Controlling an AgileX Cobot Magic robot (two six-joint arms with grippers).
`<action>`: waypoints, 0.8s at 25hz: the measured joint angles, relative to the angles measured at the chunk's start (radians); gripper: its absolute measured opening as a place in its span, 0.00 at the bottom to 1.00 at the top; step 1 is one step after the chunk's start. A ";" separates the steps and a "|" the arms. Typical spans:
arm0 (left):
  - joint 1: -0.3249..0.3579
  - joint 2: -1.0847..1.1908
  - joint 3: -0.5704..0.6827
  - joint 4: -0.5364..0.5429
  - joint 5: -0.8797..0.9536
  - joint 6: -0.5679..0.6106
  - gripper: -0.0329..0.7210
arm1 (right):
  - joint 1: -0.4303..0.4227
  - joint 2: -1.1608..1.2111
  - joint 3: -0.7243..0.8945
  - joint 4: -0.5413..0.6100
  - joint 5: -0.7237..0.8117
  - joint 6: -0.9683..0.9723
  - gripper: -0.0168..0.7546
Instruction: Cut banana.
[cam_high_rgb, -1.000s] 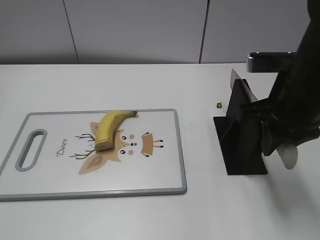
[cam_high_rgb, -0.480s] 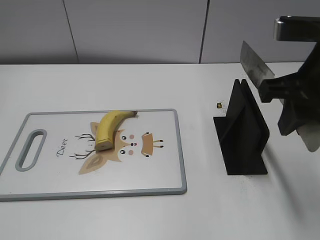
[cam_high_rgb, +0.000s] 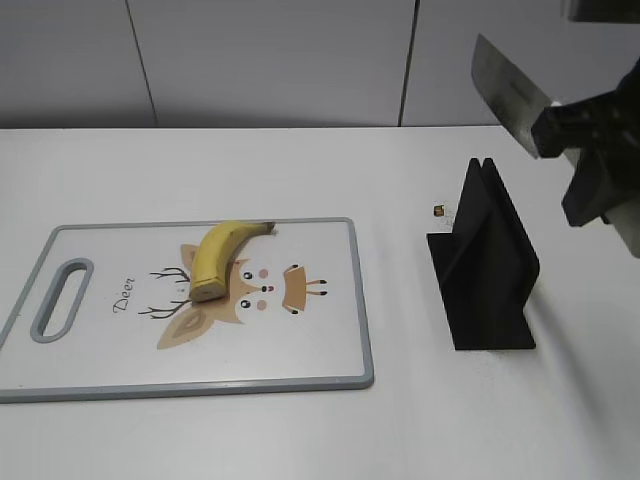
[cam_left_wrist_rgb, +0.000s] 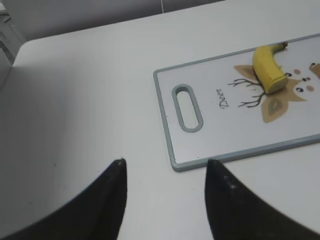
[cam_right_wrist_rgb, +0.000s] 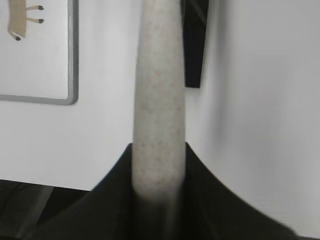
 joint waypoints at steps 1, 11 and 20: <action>0.000 0.000 -0.008 0.000 -0.001 0.000 0.70 | 0.000 0.000 -0.014 0.000 0.001 -0.023 0.23; 0.000 0.275 -0.164 -0.004 -0.107 0.030 0.69 | 0.000 0.096 -0.203 0.027 0.035 -0.467 0.23; 0.000 0.723 -0.388 -0.148 -0.242 0.248 0.90 | 0.000 0.255 -0.354 0.080 0.038 -0.910 0.23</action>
